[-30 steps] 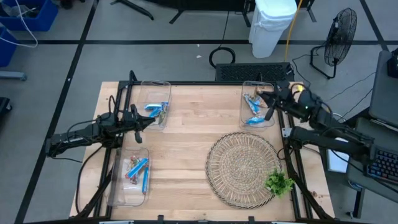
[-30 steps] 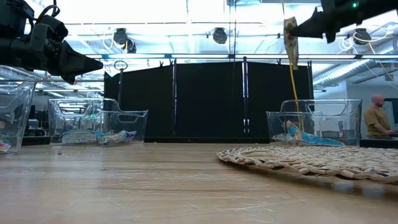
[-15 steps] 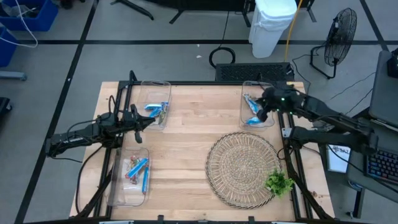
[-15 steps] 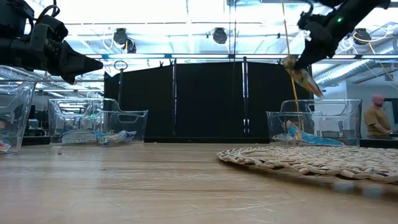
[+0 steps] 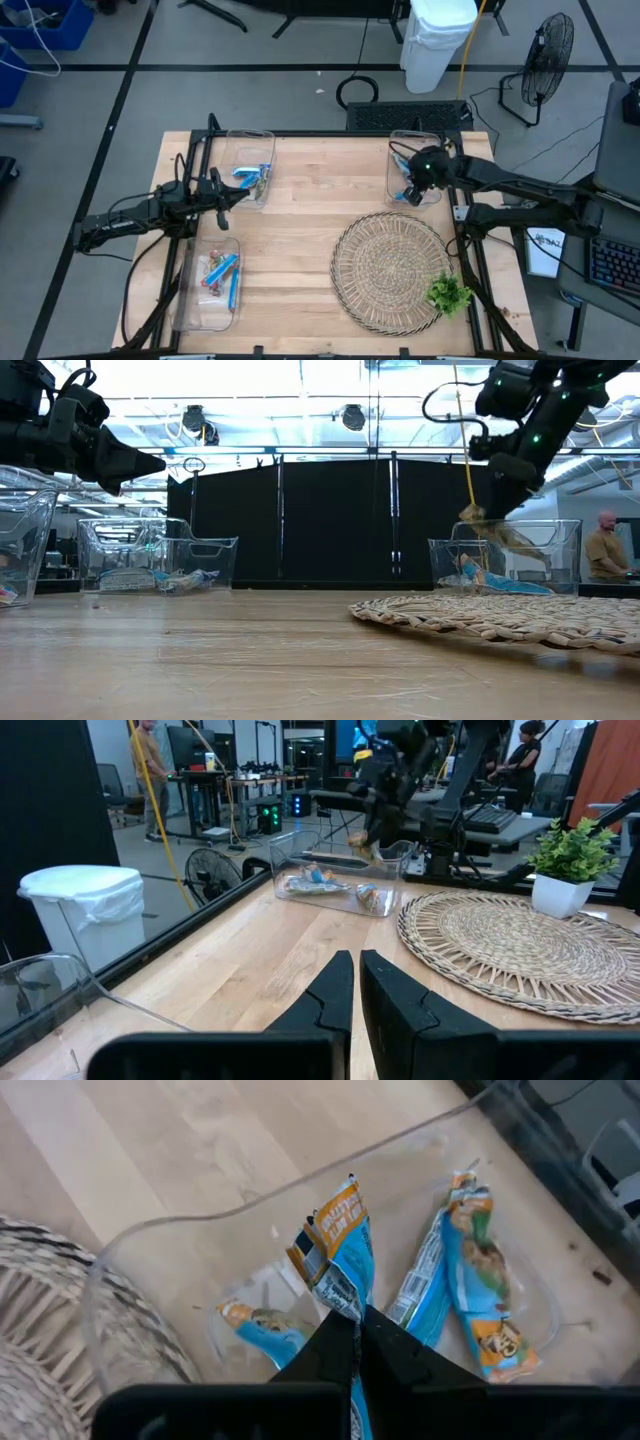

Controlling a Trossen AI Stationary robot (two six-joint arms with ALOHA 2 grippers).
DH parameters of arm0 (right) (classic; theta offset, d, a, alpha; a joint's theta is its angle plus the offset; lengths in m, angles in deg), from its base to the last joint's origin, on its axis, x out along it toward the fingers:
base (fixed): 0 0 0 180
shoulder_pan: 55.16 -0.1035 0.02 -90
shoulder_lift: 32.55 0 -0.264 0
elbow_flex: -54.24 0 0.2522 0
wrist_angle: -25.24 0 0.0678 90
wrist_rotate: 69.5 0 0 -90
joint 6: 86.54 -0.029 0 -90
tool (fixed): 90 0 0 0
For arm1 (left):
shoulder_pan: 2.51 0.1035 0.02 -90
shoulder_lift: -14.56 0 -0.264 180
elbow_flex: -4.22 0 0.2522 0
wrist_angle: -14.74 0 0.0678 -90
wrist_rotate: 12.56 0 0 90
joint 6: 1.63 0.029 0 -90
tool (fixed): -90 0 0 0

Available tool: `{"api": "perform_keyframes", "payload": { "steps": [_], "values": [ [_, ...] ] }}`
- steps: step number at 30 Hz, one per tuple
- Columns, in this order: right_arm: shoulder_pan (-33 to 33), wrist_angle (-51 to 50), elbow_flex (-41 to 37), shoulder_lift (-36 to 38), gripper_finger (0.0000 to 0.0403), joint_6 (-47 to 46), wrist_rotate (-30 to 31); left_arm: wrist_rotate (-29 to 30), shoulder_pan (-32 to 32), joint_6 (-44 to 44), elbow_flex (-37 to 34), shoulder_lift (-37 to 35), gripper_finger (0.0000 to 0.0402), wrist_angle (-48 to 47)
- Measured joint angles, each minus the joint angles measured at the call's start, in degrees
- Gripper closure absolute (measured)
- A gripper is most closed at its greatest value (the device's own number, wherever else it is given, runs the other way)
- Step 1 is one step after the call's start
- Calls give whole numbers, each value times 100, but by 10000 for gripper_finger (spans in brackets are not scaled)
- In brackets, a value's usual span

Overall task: Pick and place Granola Bars by type
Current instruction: Put the yellow granola bar into the top right transparent bin

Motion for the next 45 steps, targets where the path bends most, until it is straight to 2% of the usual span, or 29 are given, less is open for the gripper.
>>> {"api": "perform_keyframes", "payload": {
  "steps": [8, 34, 45],
  "values": [
    [4, 451, -224, -104, 401, 67, 6, 0, 0, 0, 0, 0, 371, 1],
    [6, 442, -225, -101, 394, 90, 12, 0, -1, 0, 0, -1, 371, 1],
    [6, 440, -225, -101, 356, 89, 36, 0, -2, 0, 2, 0, 371, 1]
  ]
}}
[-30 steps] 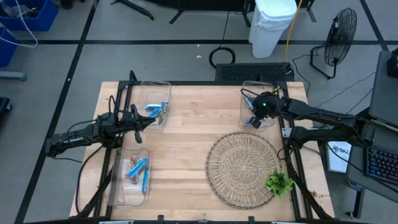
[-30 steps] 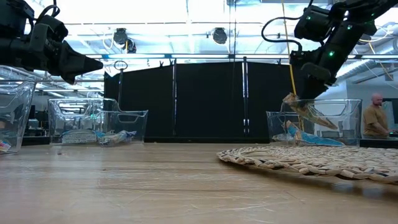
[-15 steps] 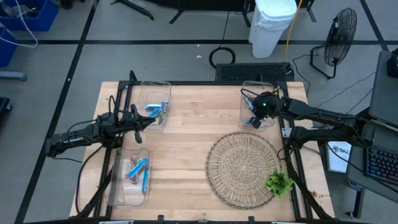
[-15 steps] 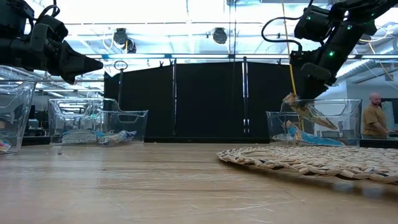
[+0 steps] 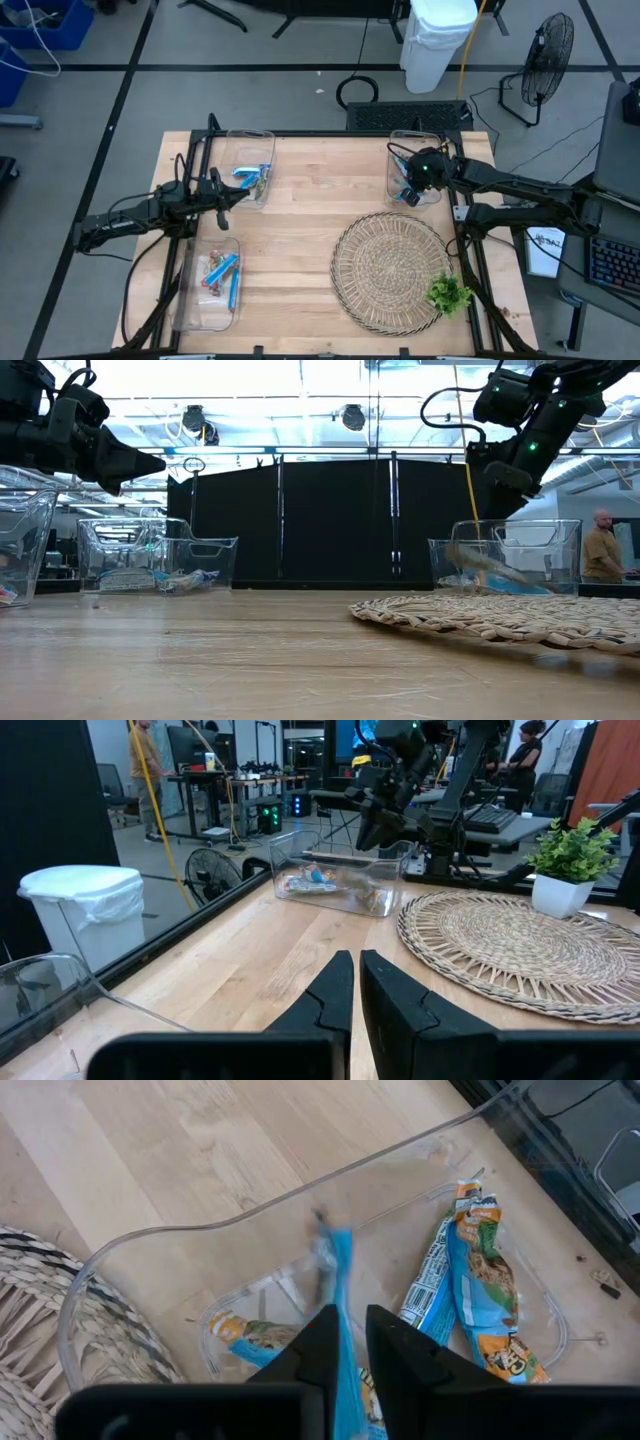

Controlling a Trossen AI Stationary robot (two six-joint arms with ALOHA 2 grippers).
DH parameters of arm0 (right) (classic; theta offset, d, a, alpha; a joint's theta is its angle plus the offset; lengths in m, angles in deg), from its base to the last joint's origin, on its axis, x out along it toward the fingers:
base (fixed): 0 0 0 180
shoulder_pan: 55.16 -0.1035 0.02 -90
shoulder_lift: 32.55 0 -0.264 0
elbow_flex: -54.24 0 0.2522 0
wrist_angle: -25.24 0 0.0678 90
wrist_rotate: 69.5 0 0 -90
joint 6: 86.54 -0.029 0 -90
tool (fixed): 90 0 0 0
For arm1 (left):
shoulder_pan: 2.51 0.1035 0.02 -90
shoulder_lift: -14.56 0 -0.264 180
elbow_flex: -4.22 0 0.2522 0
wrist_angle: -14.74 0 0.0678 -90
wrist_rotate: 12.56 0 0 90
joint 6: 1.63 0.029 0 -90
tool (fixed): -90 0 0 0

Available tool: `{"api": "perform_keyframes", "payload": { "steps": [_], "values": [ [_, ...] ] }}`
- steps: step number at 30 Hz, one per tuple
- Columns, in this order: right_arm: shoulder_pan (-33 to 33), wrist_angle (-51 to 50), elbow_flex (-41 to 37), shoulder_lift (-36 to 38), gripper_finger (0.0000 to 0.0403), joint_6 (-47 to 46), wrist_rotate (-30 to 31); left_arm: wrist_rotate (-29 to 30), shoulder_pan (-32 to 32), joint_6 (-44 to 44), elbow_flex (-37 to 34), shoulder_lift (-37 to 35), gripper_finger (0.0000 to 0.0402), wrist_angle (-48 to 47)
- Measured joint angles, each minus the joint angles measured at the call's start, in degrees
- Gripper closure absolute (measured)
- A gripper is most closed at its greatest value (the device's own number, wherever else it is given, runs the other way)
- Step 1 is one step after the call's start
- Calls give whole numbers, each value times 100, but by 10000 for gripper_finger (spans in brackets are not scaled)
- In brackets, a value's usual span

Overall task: Pick and place Granola Bars by type
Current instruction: Put the yellow granola bar into the top right transparent bin, then return to Home Position

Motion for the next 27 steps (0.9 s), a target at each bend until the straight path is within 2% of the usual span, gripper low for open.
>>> {"api": "perform_keyframes", "payload": {
  "steps": [9, 14, 16, 21, 27],
  "values": [
    [0, 24, 0, 0, 313, -1, 1, 0, 0, -1, -2, -2, 371, 0],
    [-21, 439, -2, 55, 305, 263, -55, 0, 0, 0, -2, 0, 371, -1],
    [-58, 632, -2, 179, 307, 429, -264, 0, 0, 0, 0, -2, 371, 1],
    [-66, 865, -65, 895, 318, 532, -791, 0, 0, 0, -2, -1, 371, 0],
    [-70, 1895, -903, 2191, 328, 384, -1110, 0, -1, 0, -1, -1, 371, 0]
  ]
}}
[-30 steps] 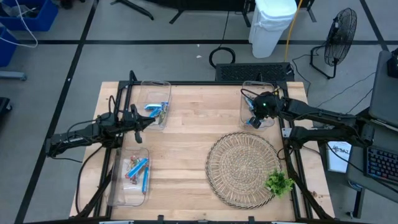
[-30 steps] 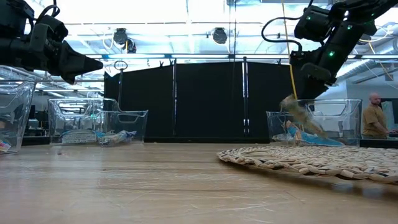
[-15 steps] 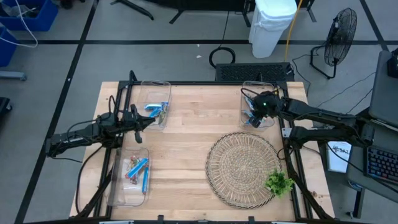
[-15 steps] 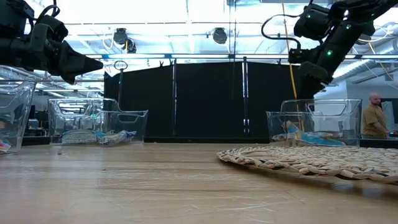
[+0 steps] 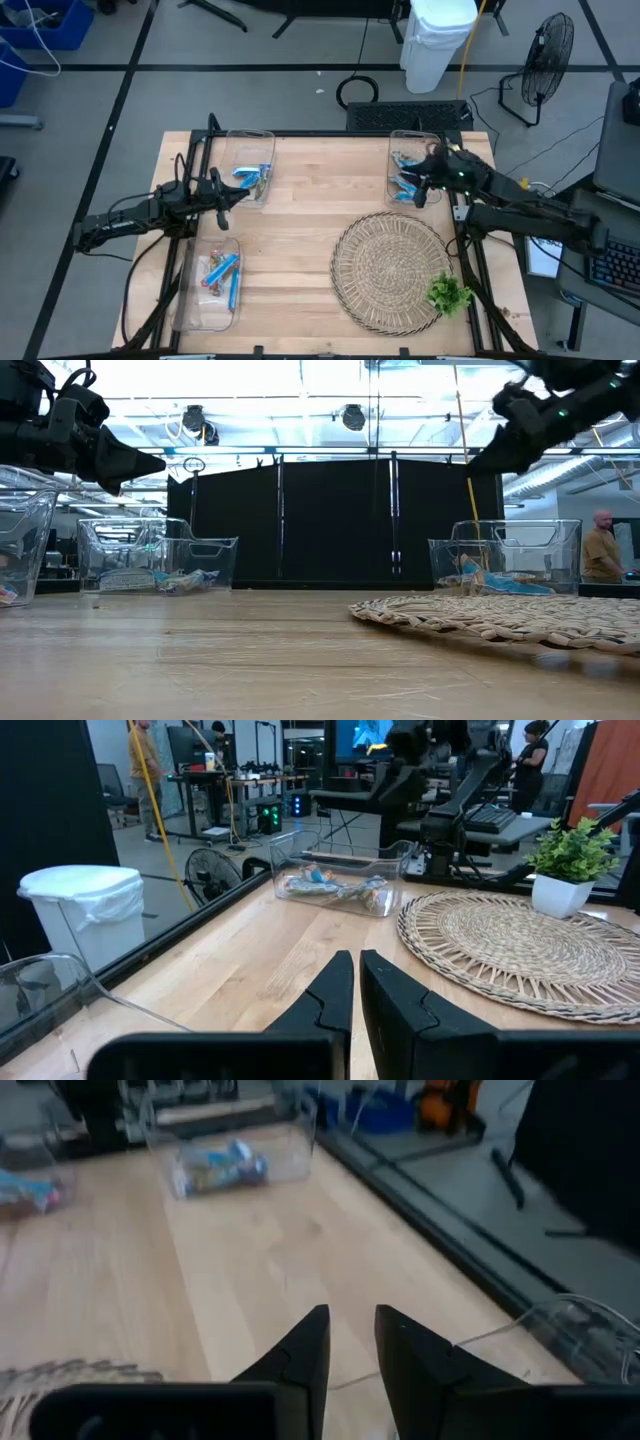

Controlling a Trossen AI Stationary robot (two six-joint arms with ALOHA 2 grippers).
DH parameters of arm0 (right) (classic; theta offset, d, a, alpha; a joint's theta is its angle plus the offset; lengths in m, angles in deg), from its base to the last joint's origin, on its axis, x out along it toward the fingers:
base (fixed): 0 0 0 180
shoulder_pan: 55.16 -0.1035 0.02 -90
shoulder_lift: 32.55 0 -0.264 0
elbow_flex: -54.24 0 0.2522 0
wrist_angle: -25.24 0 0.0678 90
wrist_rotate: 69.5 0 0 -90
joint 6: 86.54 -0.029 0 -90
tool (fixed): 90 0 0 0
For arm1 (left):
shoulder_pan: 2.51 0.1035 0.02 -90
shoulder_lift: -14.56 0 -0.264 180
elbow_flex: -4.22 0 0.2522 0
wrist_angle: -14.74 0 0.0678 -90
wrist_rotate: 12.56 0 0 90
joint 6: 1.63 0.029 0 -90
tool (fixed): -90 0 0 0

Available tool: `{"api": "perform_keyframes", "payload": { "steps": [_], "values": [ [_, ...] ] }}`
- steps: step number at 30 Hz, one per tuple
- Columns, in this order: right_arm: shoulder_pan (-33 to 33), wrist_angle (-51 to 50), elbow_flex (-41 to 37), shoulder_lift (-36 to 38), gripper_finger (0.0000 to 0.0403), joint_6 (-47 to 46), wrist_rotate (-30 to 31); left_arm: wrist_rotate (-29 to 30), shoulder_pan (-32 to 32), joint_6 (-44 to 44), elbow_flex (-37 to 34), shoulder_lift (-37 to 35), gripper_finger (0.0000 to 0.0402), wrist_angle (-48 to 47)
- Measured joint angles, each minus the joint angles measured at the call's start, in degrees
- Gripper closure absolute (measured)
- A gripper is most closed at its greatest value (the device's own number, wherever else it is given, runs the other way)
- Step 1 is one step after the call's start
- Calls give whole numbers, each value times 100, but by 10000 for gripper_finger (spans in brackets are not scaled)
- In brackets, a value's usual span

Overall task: Pick and place Granola Bars by type
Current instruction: Return to Home Position

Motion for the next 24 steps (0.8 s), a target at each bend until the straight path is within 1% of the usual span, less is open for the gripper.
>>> {"api": "perform_keyframes", "payload": {
  "steps": [5, 10, 12, 18, 24],
  "values": [
    [0, 605, -820, 899, 328, -88, -71, 0, 0, 0, 1, 1, 371, 1],
    [1, 1258, -1427, 1528, 326, -160, -791, 0, 1, 0, 1, 1, 371, 0],
    [0, 1548, -1639, 1722, 327, -212, -923, 0, 1, 0, 0, 0, 371, 2],
    [0, 2223, -2261, 2125, 334, -321, -1026, 0, 0, 0, -1, -1, 371, 2],
    [-3, 3044, -2774, 2271, 339, -564, -1066, 0, 1, 0, -1, 1, 371, 0]
  ]
}}
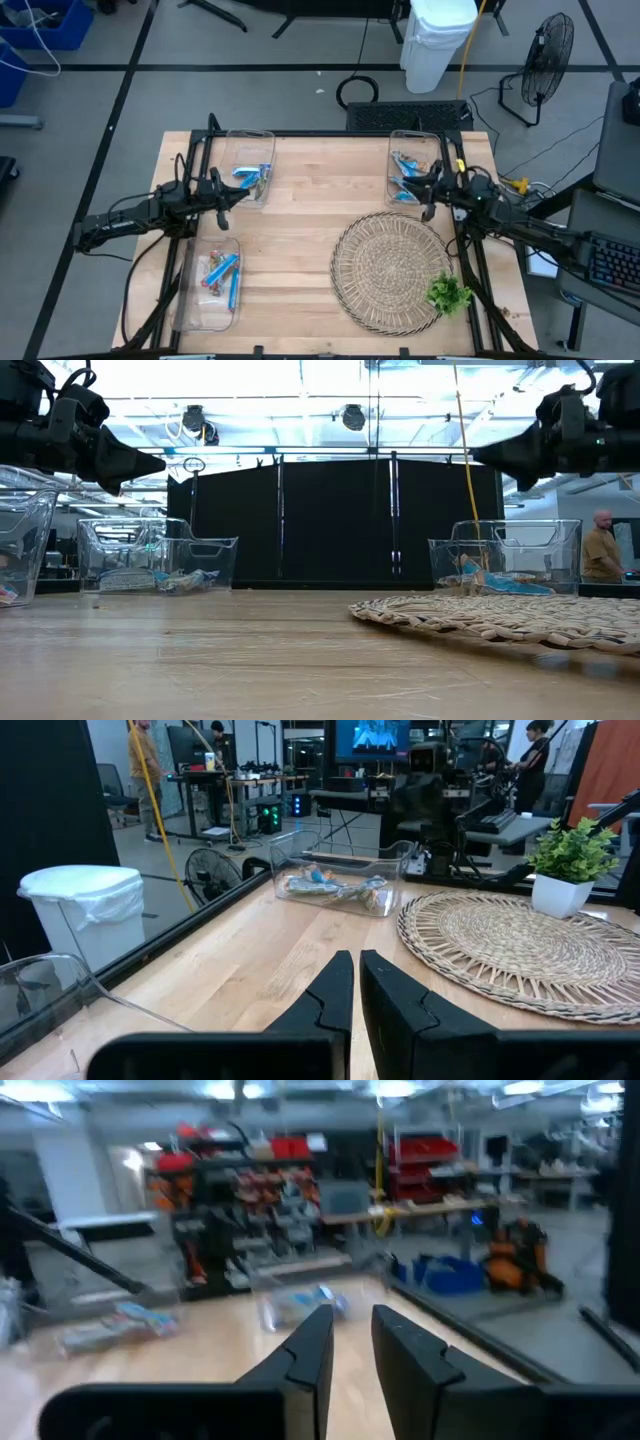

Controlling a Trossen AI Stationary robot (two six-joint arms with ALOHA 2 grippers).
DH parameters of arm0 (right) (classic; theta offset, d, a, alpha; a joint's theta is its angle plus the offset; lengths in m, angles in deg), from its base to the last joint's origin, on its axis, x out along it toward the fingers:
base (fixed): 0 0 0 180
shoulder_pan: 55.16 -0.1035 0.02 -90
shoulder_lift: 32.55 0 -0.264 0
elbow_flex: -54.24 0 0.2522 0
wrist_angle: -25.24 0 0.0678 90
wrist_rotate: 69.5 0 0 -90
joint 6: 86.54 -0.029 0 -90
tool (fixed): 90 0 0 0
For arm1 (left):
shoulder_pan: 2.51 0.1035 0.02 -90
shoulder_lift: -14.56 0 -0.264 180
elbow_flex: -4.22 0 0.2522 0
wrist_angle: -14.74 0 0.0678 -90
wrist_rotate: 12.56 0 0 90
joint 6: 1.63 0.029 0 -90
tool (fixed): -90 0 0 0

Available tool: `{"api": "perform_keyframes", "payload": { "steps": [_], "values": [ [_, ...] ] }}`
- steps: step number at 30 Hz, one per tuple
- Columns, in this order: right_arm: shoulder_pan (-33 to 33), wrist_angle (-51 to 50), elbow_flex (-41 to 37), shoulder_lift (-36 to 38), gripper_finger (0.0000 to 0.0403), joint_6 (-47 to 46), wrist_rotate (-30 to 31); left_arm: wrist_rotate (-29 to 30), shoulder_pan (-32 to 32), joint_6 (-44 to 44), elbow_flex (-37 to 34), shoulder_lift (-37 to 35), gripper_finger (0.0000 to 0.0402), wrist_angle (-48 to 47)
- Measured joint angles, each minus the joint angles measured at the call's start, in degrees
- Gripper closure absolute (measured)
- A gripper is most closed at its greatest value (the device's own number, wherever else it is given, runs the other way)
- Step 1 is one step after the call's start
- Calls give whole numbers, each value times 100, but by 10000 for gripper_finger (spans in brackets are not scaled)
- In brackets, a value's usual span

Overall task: Pick and place Granola Bars by type
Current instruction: Return to Home Position

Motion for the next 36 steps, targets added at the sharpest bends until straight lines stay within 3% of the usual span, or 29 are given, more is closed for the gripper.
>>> {"api": "perform_keyframes", "payload": {
  "steps": [12, 21, 25, 31, 36],
  "values": [
    [-863, 8, -48, -38, 342, -84, -1609, -1, -1, 0, 1, 0, 371, 2],
    [-1929, 5, -58, -40, 342, -355, -1717, -1, -1, 0, 1, 0, 371, 0],
    [-2476, 3, -59, -53, 342, -399, -1029, 0, 0, 0, 2, 0, 371, 2],
    [-3208, -13, -61, -226, 342, -169, 798, 0, 0, 0, 0, 0, 371, 1],
    [-3480, -136, -61, -417, 342, 101, 1419, 0, -1, 0, 0, 0, 371, 2]
  ]
}}
